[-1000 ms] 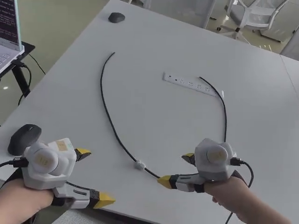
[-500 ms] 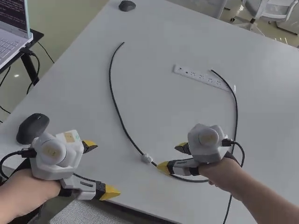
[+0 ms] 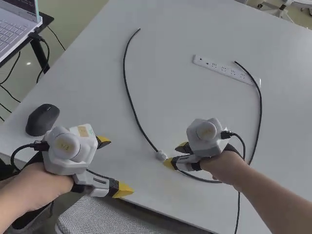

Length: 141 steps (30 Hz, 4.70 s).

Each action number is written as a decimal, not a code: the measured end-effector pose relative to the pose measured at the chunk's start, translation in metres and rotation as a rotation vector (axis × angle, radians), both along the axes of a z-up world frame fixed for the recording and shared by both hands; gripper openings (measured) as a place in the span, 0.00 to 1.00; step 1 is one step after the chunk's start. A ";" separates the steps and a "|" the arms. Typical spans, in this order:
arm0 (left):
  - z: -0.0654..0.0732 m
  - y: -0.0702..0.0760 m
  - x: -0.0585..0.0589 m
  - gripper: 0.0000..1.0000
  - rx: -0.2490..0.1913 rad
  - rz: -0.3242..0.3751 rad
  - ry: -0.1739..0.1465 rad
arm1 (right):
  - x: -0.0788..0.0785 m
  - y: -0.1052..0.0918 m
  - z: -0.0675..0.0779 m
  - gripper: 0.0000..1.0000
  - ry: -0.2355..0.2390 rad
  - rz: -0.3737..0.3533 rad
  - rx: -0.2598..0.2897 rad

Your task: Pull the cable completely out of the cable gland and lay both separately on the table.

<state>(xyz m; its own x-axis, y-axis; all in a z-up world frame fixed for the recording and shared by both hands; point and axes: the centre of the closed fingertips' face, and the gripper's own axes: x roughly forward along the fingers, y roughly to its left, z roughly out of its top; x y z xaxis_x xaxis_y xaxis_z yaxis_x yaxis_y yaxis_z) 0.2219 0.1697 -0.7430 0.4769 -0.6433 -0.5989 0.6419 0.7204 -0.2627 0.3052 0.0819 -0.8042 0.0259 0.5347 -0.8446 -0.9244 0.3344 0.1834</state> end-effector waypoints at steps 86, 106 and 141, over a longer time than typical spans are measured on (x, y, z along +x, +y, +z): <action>0.037 -0.063 0.020 0.86 -0.002 -0.198 -0.045 | -0.053 -0.028 0.059 0.06 0.036 0.091 0.010; 0.057 -0.086 0.019 0.81 -0.043 -0.273 -0.094 | -0.081 -0.030 0.100 0.06 0.041 0.095 0.048; 0.065 -0.131 0.011 0.34 -0.186 -0.478 -0.131 | -0.085 -0.039 0.120 0.06 -0.127 0.359 0.023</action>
